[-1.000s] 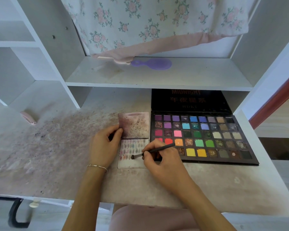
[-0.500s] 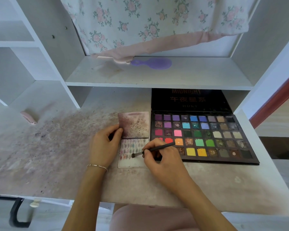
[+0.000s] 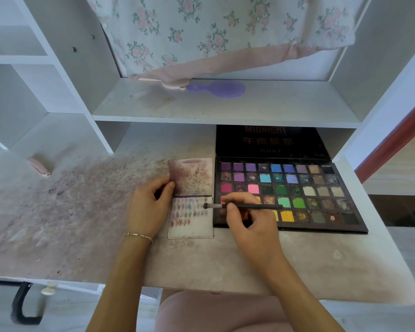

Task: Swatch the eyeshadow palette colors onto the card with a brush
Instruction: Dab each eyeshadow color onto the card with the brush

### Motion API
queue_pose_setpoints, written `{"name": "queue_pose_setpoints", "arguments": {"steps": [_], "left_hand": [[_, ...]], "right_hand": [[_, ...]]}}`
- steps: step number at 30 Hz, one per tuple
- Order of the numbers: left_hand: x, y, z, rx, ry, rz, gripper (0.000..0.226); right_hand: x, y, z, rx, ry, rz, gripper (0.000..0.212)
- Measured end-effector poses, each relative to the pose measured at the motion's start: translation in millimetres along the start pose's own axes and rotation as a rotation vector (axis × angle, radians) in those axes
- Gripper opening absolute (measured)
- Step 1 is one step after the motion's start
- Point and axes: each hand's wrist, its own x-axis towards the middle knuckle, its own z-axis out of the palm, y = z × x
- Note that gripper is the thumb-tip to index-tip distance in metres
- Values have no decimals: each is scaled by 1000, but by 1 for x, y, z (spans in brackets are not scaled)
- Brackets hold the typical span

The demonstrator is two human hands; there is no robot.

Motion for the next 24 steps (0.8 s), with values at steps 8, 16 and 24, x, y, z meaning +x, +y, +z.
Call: {"name": "queue_pose_setpoints", "arguments": {"steps": [8, 16, 24], "left_hand": [[-1, 3, 0, 4, -7, -14, 21], [-3, 6, 8, -6, 55, -81, 23], [-5, 6, 8, 24, 56, -35, 23]], "right_hand": [[-16, 11, -51, -70, 197, -6, 24], [-28, 20, -93, -152, 327, 120, 36], [-32, 22, -104, -240, 392, 161, 33]]}}
